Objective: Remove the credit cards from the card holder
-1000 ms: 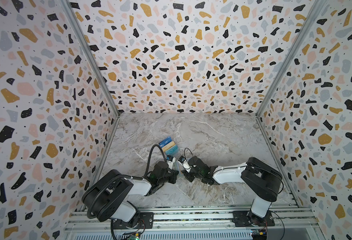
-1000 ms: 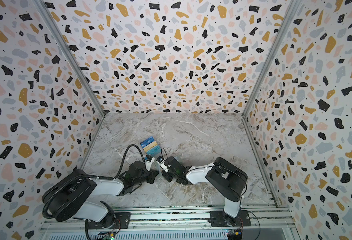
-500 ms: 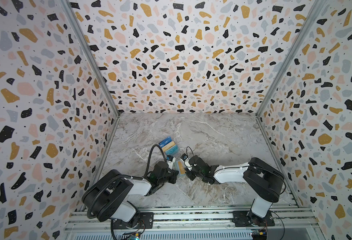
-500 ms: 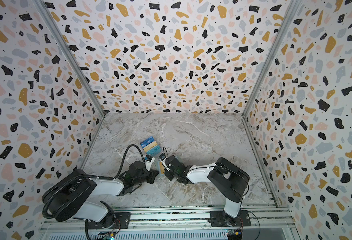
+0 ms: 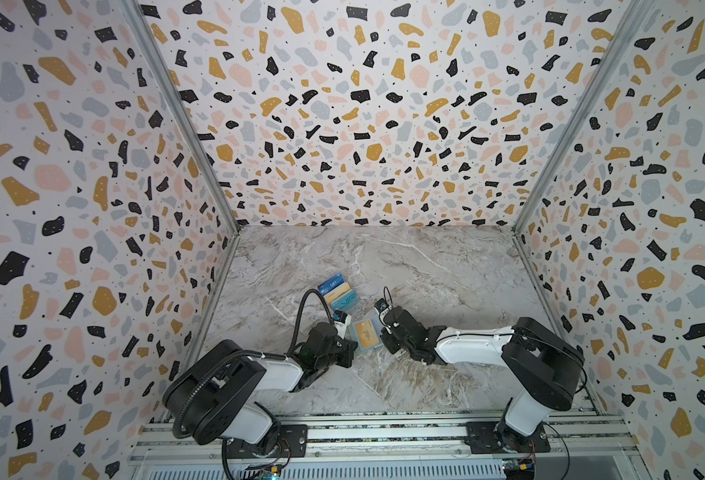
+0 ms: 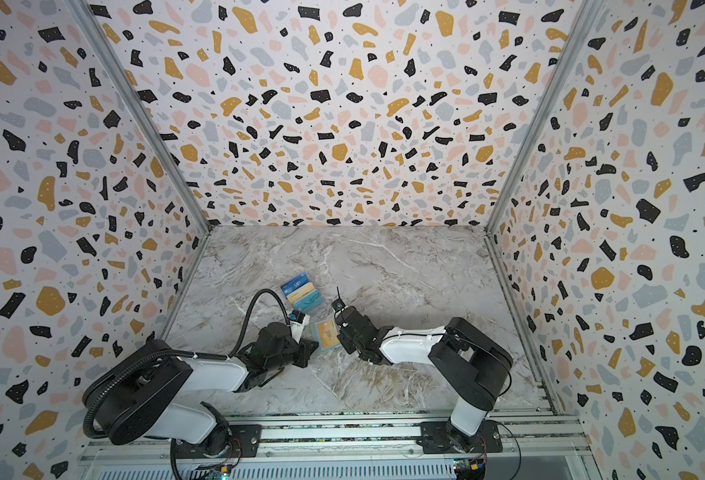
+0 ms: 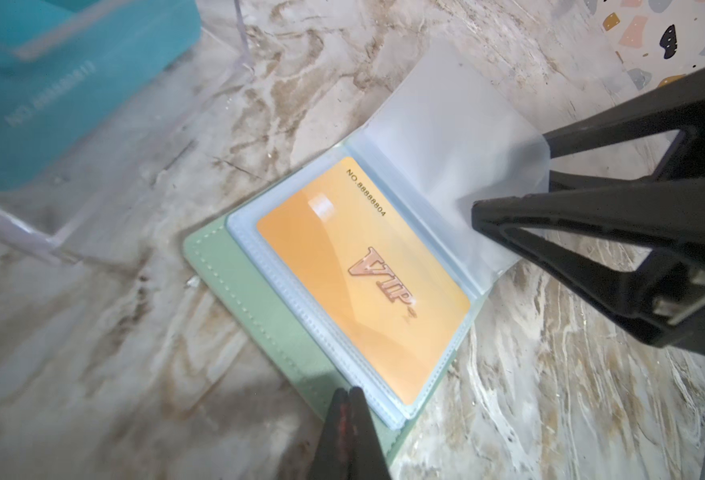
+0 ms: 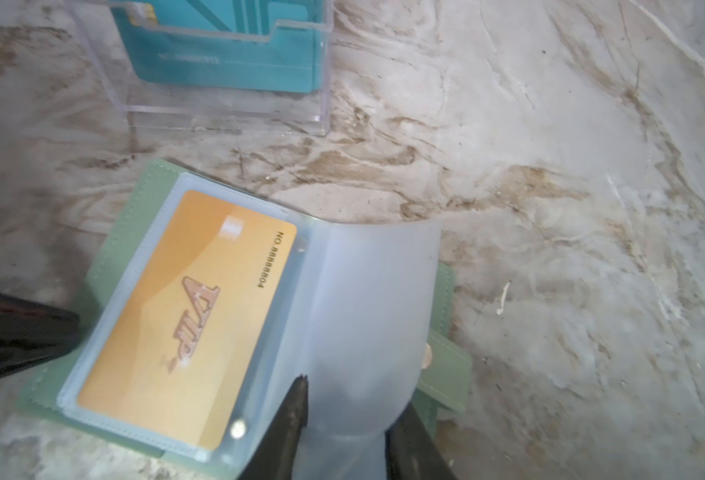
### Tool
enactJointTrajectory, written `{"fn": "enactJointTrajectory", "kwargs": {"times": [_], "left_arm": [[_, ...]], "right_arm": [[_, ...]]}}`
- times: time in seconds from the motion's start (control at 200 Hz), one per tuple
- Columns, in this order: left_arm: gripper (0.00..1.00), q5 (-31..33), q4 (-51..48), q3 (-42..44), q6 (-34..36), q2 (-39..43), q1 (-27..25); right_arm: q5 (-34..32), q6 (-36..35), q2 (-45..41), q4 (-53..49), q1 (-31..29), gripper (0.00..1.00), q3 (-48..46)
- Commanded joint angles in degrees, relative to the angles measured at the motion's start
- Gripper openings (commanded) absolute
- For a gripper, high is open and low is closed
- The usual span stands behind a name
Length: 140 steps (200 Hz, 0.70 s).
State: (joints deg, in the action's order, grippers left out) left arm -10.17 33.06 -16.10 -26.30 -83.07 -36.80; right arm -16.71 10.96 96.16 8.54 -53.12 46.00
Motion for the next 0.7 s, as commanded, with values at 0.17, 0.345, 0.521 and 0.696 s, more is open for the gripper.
{"fn": "enactJointTrajectory", "kwargs": {"times": [0.17, 0.345, 0.521, 0.696], "left_arm": [[0.00, 2.2, -10.6, -0.4, 2.5, 3.5, -0.2], [0.00, 3.7, -12.1, -2.1, 3.3, 6.1, -0.2], [0.00, 4.8, -13.1, -4.2, 4.2, 8.0, -0.2], [0.00, 6.4, -14.3, -6.3, 5.6, 8.2, -0.2]], "right_arm": [[-1.6, 3.6, -6.2, -9.3, 3.0, 0.36, 1.9], [15.6, 1.3, -6.3, -13.0, 6.9, 0.41, 6.6], [30.3, 2.8, -3.6, -11.9, 9.6, 0.35, 9.0], [40.9, 3.8, 1.7, -8.6, 10.6, 0.33, 10.6]]}}
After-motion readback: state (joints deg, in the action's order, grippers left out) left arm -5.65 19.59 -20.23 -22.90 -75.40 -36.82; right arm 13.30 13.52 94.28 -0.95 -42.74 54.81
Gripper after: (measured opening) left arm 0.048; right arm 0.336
